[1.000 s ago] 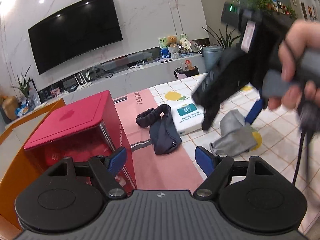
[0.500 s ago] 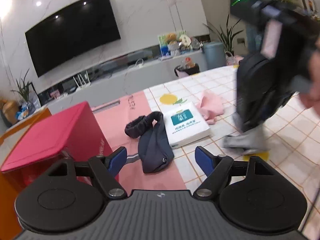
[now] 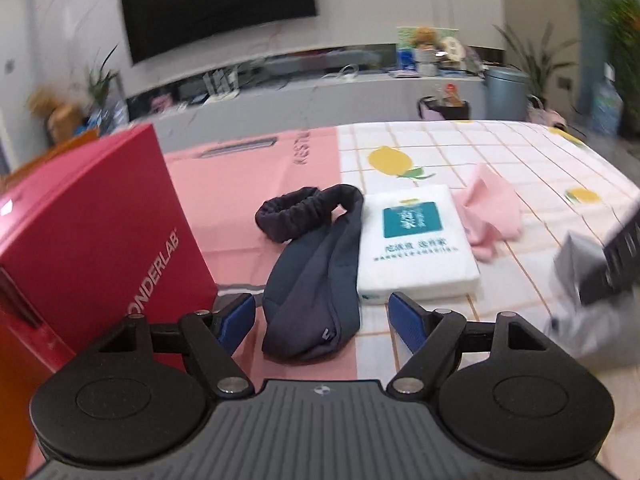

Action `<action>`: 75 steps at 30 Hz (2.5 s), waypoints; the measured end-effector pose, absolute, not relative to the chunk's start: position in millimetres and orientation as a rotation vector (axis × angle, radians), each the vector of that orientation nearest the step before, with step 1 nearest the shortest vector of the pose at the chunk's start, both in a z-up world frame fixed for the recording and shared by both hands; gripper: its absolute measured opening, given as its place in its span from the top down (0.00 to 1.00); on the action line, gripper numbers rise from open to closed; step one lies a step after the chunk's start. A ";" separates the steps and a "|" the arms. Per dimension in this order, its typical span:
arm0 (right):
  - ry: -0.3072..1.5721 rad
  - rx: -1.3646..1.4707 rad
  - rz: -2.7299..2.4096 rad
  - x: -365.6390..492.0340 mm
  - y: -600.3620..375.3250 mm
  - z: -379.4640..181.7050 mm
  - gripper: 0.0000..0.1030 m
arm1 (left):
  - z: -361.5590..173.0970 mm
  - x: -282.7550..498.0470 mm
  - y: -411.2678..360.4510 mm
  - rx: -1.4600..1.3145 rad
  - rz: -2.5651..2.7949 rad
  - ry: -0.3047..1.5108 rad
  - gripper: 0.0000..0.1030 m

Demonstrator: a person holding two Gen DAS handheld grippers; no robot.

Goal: Organize soft objects
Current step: 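Lift the grey cloth with the right tool while the left tool grasps the dark headband, then lift the dark headband with the left tool while the right tool carries the grey cloth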

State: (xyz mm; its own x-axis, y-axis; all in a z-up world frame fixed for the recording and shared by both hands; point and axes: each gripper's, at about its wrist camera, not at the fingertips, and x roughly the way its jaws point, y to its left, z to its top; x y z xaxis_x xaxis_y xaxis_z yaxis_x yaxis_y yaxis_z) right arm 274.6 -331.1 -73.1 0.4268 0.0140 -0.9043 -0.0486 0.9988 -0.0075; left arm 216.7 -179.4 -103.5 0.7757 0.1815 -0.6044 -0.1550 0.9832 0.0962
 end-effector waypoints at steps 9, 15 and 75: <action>1.158 0.017 0.054 277.2 -334.5 -76.3 0.94 | -105.6 217.8 -172.6 -0.070 0.209 0.673 0.10; 1.157 -0.019 0.067 273.0 -329.2 -76.6 0.94 | -103.7 215.3 -173.8 -0.038 0.136 0.662 0.29; 1.175 -0.103 0.104 268.0 -318.8 -83.0 0.90 | -94.5 169.5 -162.9 -0.002 -0.013 0.796 0.32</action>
State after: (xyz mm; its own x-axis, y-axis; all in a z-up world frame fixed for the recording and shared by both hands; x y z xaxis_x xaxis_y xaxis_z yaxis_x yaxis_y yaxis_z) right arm 268.0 -318.8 -83.0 0.3819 0.0272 -0.9238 -0.1351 0.9905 -0.0267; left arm 169.5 -162.9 -94.5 0.6998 -0.0123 -0.7142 0.0111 0.9999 -0.0063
